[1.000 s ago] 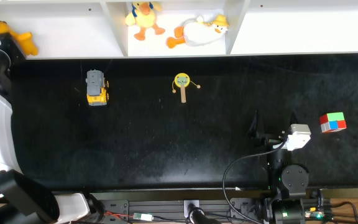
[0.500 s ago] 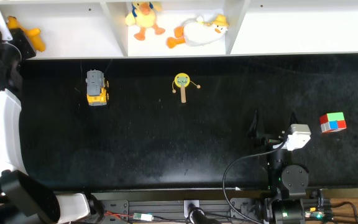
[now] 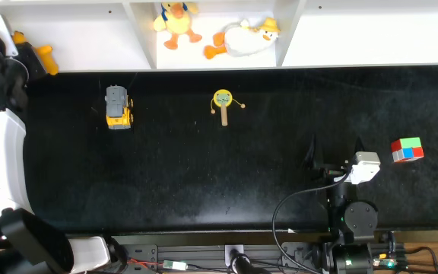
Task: Store Toys
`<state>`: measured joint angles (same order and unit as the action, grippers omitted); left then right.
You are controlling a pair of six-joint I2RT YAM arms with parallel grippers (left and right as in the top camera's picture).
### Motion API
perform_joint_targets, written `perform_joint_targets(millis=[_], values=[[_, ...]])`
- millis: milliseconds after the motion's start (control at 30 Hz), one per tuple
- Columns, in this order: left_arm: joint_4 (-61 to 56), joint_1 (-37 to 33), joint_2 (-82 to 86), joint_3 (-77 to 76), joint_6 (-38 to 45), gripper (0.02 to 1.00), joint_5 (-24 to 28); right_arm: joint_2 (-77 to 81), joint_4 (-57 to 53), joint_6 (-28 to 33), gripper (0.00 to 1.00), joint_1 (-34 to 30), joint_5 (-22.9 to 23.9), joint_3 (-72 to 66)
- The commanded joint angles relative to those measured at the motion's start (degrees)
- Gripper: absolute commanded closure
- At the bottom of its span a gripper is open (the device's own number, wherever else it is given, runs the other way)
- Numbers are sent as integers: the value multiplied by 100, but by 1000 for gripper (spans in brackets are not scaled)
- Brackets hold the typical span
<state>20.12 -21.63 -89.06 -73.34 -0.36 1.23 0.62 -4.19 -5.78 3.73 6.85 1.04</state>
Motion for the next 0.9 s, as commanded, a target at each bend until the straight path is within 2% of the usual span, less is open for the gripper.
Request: perform_joint_targets(millis=[33,267,600,900], values=[[35,-37,243,-4,-101,980,-151,-39,31,-24,5,-28,9,-76],[-258,-44,1058,852,-103,980,-352,-39,31,-24,5,-28,9,-76],[-2608,24,2824,3206,-472,967,-393,-39,31,-24,5,-28,9,-76],[-3296,76,2549,3536,-813,974,-376,-39,31,-24,3,-28,9,-76]])
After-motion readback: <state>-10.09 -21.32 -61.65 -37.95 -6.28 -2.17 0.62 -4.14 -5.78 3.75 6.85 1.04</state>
